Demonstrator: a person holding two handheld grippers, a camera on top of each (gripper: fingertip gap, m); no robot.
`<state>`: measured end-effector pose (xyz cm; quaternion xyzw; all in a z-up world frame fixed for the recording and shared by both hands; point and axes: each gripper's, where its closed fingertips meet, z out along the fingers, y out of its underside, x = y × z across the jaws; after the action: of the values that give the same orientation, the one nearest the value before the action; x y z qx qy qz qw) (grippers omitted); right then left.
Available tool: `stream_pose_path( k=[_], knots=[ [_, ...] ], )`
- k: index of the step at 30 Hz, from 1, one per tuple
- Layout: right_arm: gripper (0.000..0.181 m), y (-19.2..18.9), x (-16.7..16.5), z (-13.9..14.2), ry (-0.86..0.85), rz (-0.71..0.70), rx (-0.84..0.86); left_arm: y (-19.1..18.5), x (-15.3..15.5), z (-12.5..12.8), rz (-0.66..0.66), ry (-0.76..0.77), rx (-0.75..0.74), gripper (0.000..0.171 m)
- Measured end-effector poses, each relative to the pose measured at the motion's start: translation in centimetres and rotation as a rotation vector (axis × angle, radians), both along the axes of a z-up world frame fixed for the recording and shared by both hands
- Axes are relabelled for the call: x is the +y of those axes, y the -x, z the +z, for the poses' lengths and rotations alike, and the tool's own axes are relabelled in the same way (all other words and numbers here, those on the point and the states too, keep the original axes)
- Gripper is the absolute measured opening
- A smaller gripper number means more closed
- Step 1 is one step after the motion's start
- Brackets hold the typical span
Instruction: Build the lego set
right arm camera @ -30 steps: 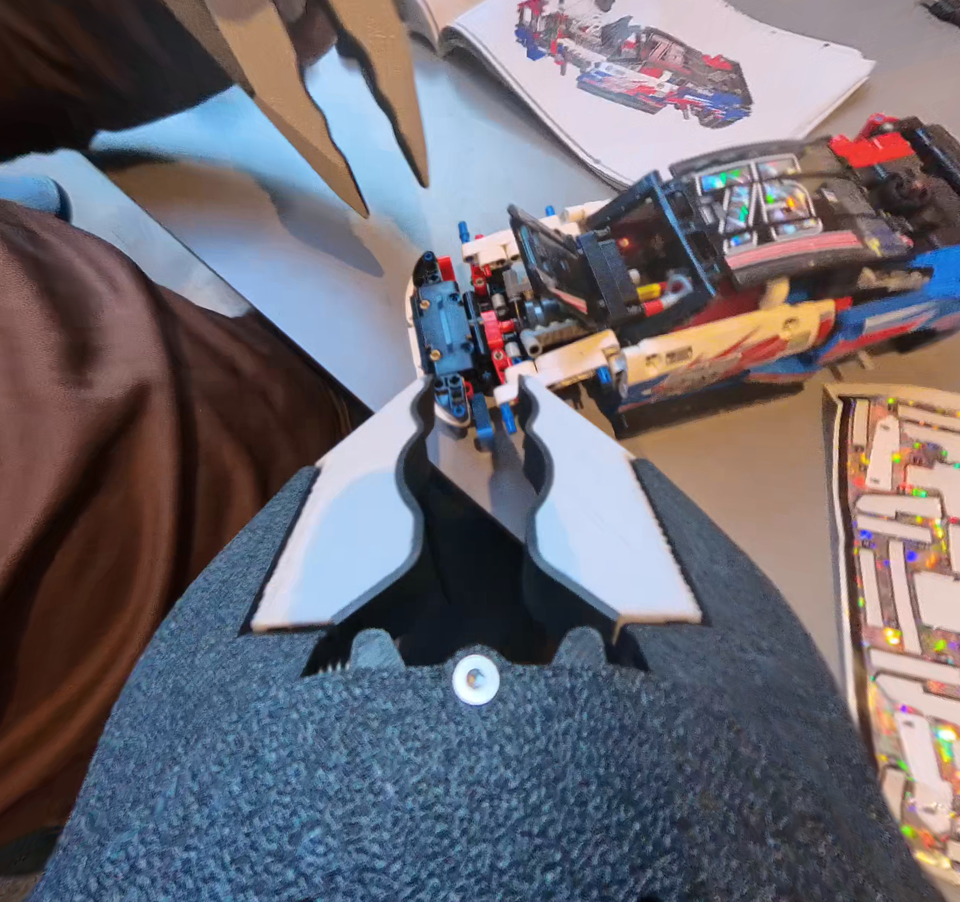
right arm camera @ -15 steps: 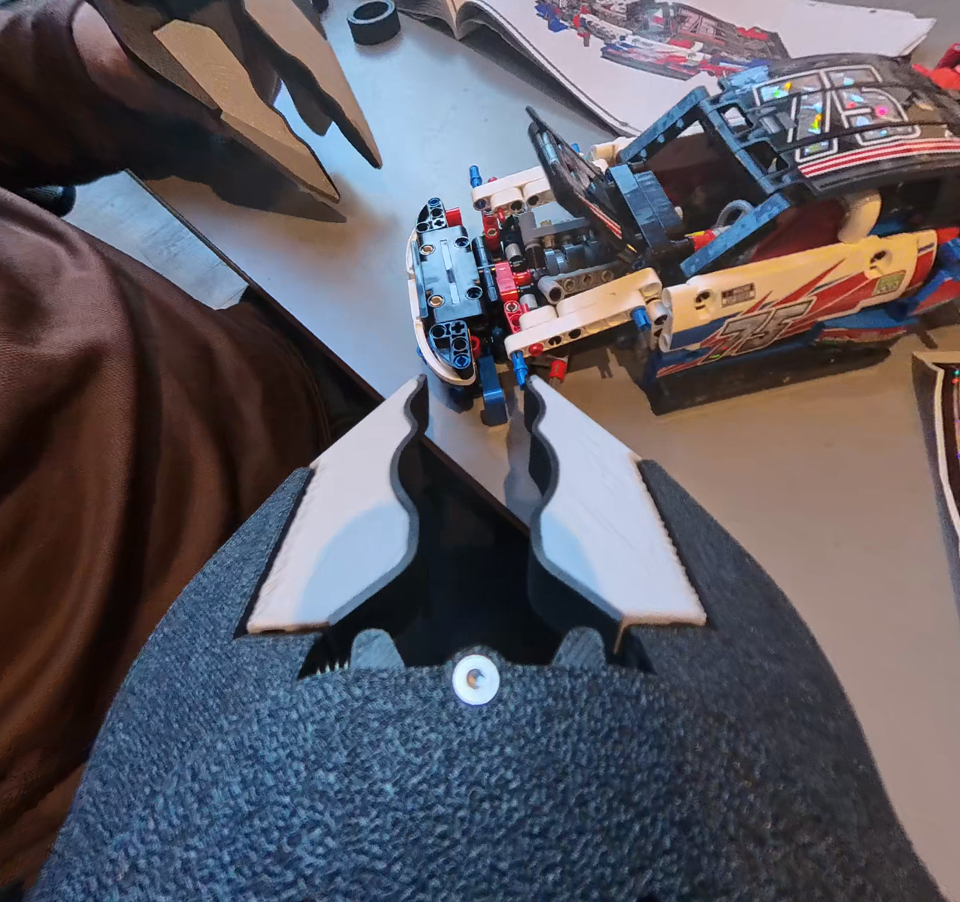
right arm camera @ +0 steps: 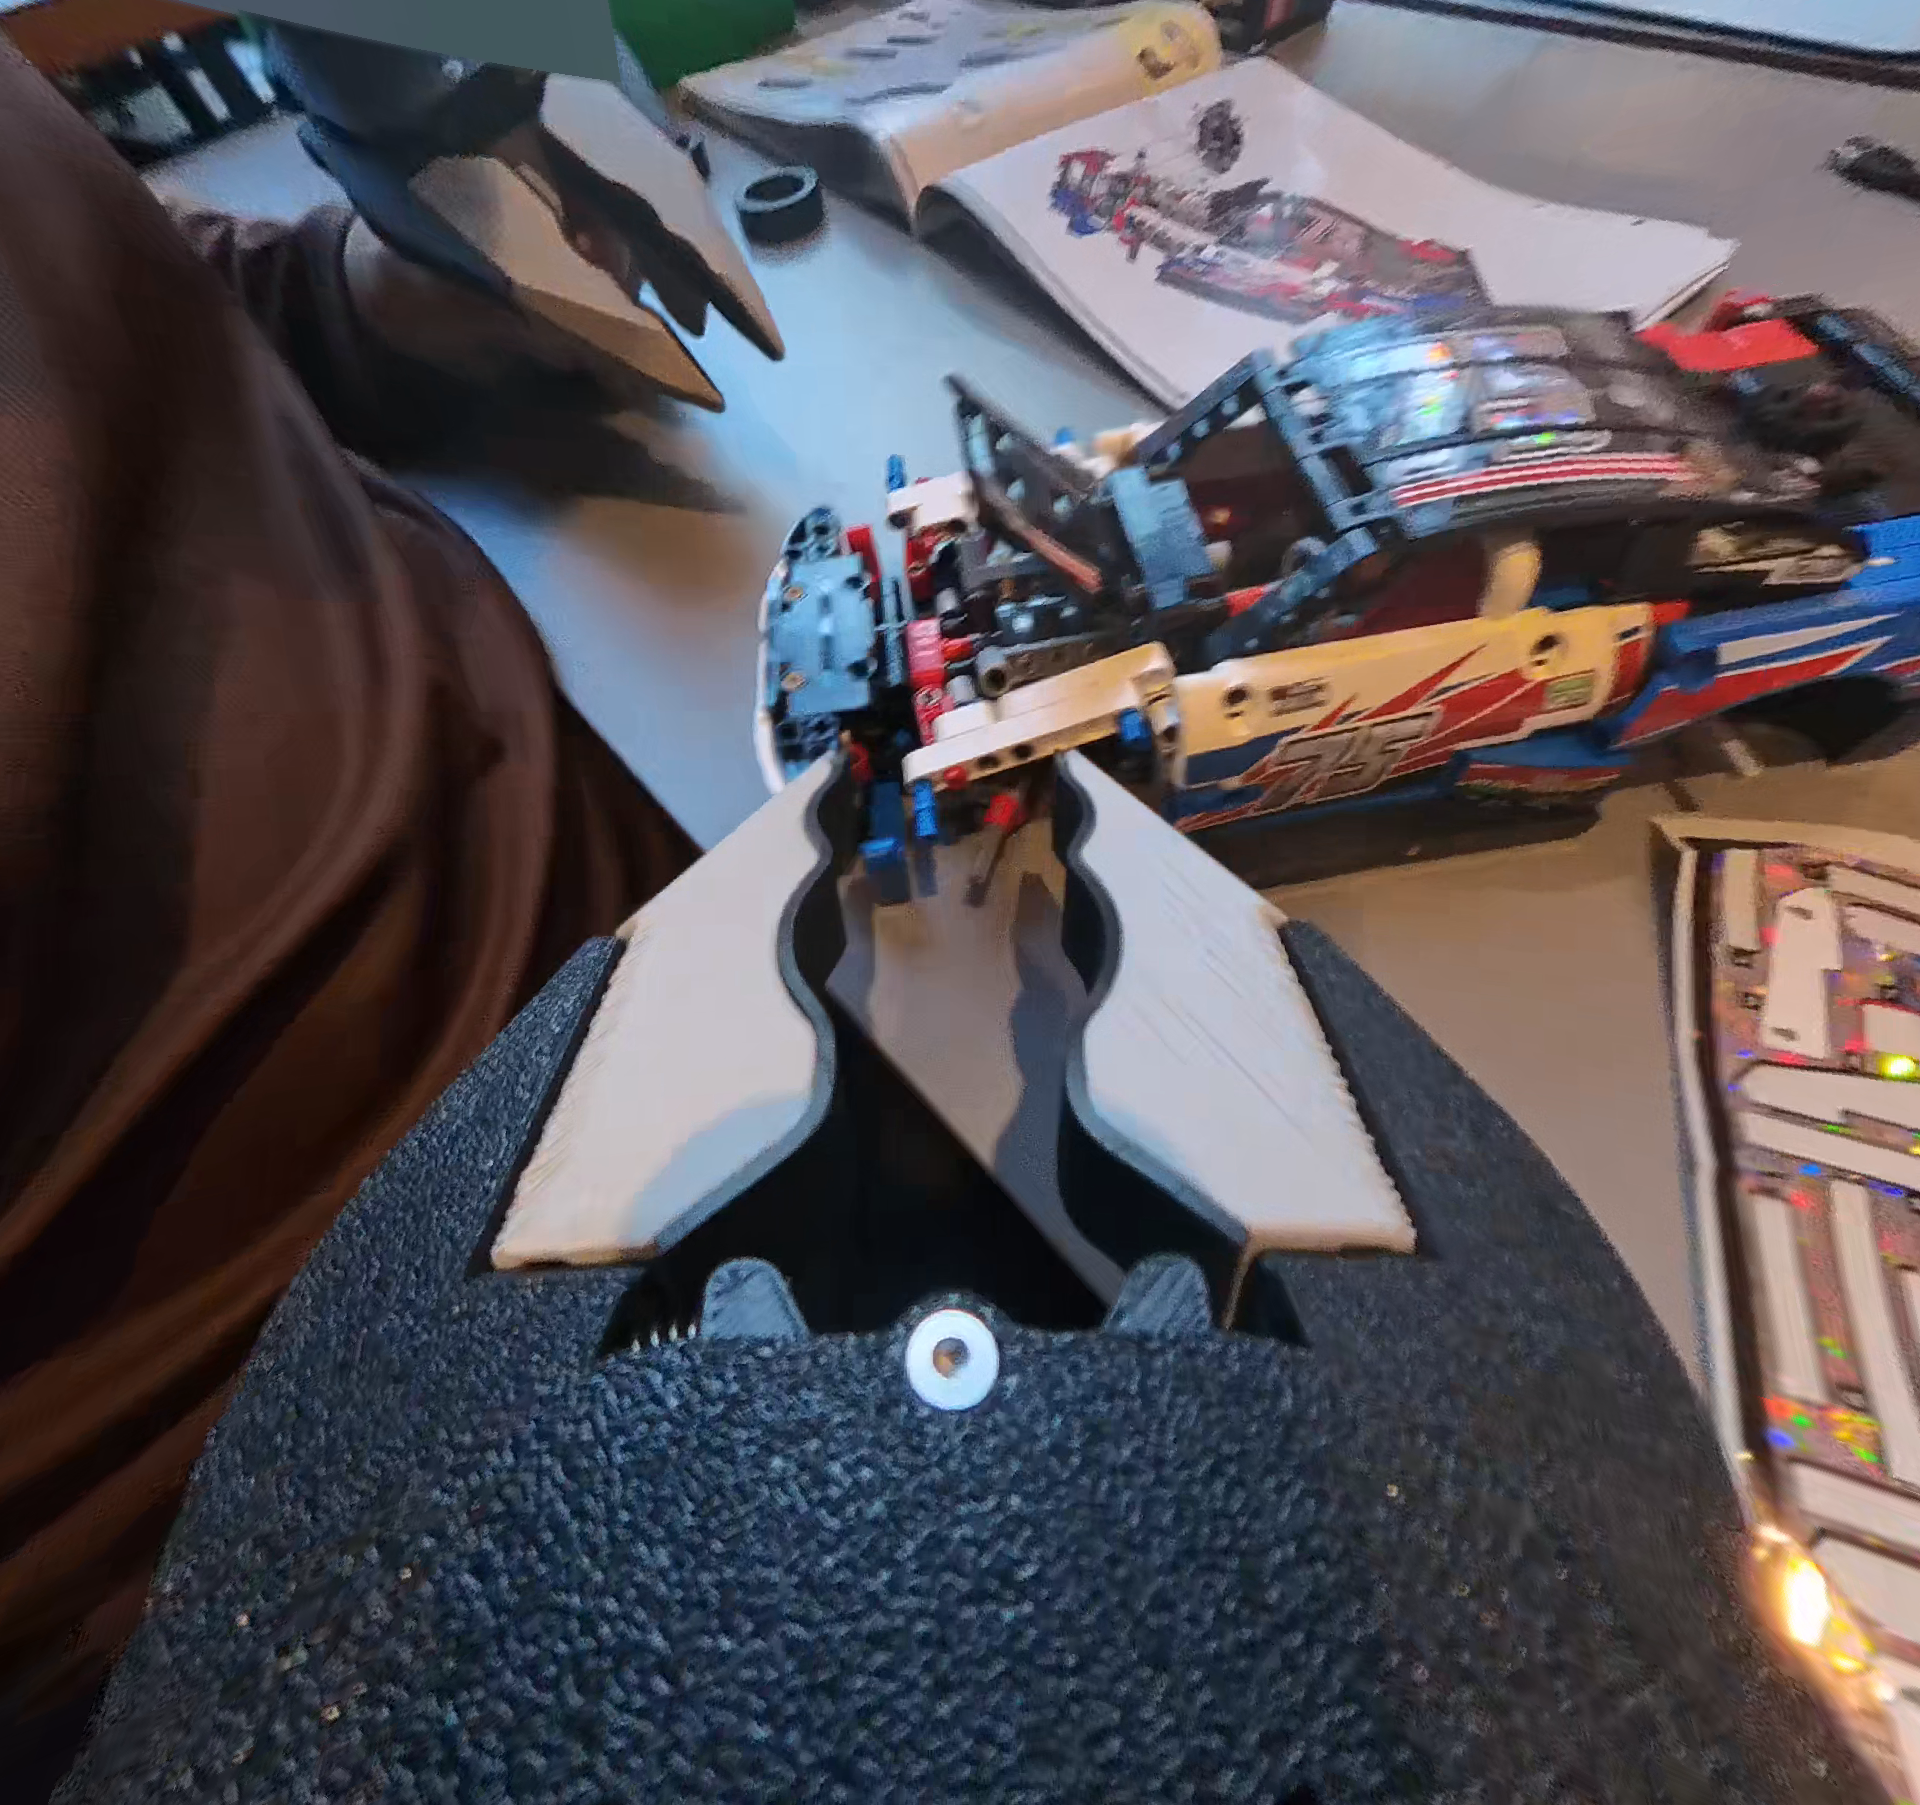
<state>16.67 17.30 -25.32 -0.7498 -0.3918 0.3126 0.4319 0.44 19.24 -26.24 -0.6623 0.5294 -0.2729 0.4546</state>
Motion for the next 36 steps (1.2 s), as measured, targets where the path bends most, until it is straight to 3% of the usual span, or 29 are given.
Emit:
stream_pose_path(
  k=[8,14,25,30,36],
  knots=[
    [0.037,-1.8,5.2,1.0,0.002,-0.107,0.142,-0.5,1.9,0.9,-0.011,-0.006,-0.065,0.011],
    [0.035,-2.3,6.4,0.6,0.066,-0.105,0.205,-0.6,2.3,0.8,-0.012,-0.012,-0.061,0.009],
    [0.034,-2.4,5.3,-0.6,0.088,-0.136,0.199,-0.8,2.3,0.5,-0.022,-0.005,-0.039,0.011],
    [0.035,-1.0,2.7,0.0,0.079,-0.055,0.15,-0.9,2.2,0.2,-0.027,0.002,-0.023,0.014],
    [0.011,0.9,0.6,-0.4,0.059,-0.034,-0.011,-3.0,0.6,1.0,-0.134,0.037,-0.052,0.005]
  ],
)
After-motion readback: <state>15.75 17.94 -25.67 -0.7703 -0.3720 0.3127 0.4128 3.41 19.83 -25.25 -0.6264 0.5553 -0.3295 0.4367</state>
